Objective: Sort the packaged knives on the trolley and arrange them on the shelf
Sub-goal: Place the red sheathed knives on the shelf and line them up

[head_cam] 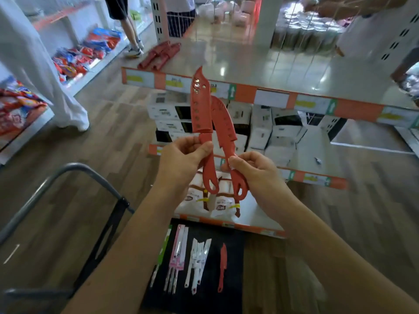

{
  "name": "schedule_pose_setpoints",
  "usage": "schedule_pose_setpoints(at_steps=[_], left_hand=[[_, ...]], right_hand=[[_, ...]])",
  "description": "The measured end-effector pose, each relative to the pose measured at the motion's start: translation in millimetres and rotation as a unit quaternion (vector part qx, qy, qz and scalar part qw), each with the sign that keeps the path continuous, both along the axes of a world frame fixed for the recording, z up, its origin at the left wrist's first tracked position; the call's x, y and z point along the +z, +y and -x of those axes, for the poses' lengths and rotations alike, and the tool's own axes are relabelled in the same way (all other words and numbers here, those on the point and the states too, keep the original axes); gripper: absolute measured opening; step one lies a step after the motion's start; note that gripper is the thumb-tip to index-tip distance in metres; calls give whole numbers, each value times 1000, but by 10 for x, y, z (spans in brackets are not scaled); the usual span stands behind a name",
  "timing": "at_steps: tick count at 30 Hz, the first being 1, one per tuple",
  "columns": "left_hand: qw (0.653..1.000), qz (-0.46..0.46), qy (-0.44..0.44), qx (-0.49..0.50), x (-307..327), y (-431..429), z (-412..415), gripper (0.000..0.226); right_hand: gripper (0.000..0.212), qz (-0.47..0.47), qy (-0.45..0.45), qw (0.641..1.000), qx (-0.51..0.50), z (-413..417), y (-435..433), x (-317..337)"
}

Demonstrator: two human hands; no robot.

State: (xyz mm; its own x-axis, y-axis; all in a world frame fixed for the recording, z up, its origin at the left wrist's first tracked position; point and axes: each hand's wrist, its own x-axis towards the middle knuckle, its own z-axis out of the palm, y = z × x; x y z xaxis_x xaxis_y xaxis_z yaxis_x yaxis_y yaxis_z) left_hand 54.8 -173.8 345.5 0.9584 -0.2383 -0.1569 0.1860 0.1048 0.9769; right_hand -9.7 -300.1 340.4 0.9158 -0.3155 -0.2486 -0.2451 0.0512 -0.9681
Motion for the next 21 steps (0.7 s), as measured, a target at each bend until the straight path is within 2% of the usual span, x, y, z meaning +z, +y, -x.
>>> schedule_pose_setpoints(at_steps=[8, 15, 21], left_hand=[[998, -36, -8, -43, 143, 369, -871, 6], [996, -53, -33, -69, 265, 378, -1496, 10], [995, -68, -31, -62, 346, 208, -1958, 5]], right_hand=[[10, -58, -30, 997, -51, -799, 351, 224], [12, 66, -56, 994, -71, -1269, 397, 371], [16, 134, -70, 986, -74, -1684, 240, 471]])
